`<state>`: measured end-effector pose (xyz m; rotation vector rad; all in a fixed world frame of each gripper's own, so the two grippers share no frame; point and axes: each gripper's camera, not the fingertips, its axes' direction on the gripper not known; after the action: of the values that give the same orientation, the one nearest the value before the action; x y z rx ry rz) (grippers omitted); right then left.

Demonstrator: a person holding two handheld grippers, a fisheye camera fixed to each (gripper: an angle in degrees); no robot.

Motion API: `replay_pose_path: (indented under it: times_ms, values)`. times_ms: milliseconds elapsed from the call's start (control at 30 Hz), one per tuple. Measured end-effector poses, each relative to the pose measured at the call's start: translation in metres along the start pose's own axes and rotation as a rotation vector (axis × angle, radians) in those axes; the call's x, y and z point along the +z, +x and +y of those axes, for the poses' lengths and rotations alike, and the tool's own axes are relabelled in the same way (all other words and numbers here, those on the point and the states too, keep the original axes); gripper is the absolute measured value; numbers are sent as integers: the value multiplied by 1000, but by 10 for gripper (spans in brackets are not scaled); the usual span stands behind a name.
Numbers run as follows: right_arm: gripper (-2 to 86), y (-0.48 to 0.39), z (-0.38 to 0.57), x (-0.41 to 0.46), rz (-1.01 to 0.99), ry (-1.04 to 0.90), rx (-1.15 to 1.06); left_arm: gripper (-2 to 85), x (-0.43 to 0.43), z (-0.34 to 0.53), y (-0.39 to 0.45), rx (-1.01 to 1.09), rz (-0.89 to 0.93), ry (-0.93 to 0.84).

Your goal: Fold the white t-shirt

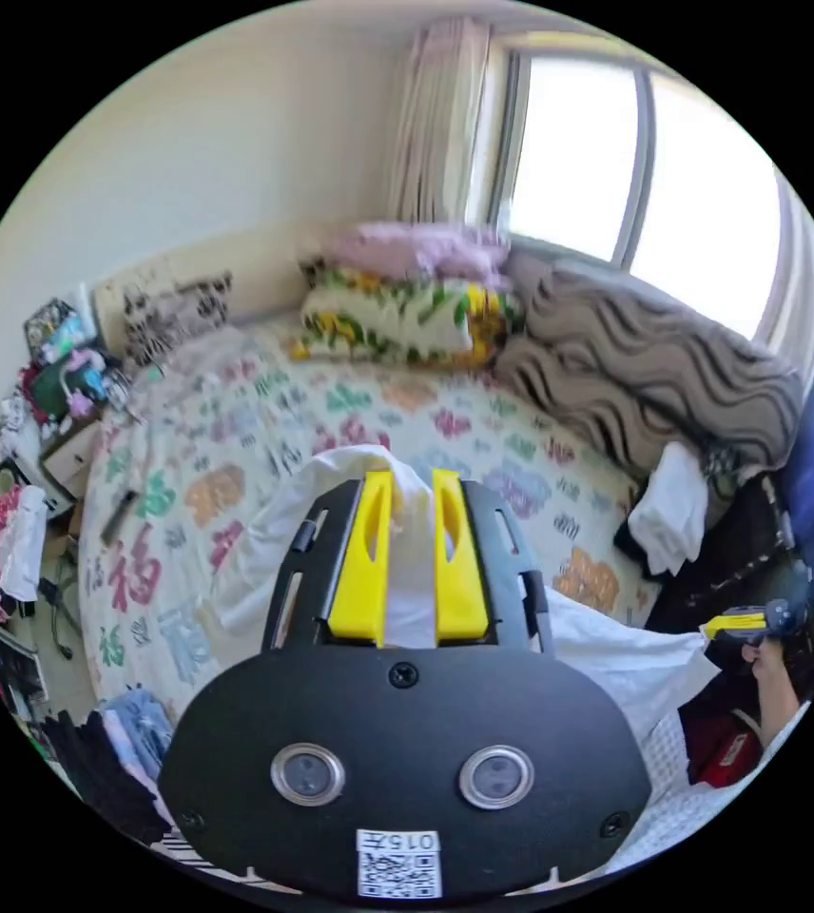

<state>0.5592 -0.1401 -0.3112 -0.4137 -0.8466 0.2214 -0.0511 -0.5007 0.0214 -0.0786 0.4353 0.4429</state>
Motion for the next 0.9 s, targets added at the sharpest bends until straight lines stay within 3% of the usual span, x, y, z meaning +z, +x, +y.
replay_pose_path:
  times_ms: [133, 267, 400, 533, 633, 800, 900]
  values:
    - [30, 35, -22, 34, 39, -106, 131, 103, 107, 13, 43, 121, 103, -221]
    - [54, 34, -70, 38, 119, -118, 72, 92, 93, 50, 35, 195, 98, -177]
    - [75, -10, -161, 53, 69, -65, -178, 82, 25, 106, -55, -13, 24, -38]
    - [83, -84, -270, 96, -89, -40, -432, 91, 4, 156, -163, -283, -56, -169]
    - [86, -145, -343, 143, -60, -52, -588, 101, 7, 175, -196, -370, -51, -226]
    - [92, -207, -453, 225, -63, -171, -615, 101, 28, 171, -212, -379, -108, -281]
    - [95, -226, -502, 265, 56, -206, -611, 94, 45, 162, -219, -381, -59, -310]
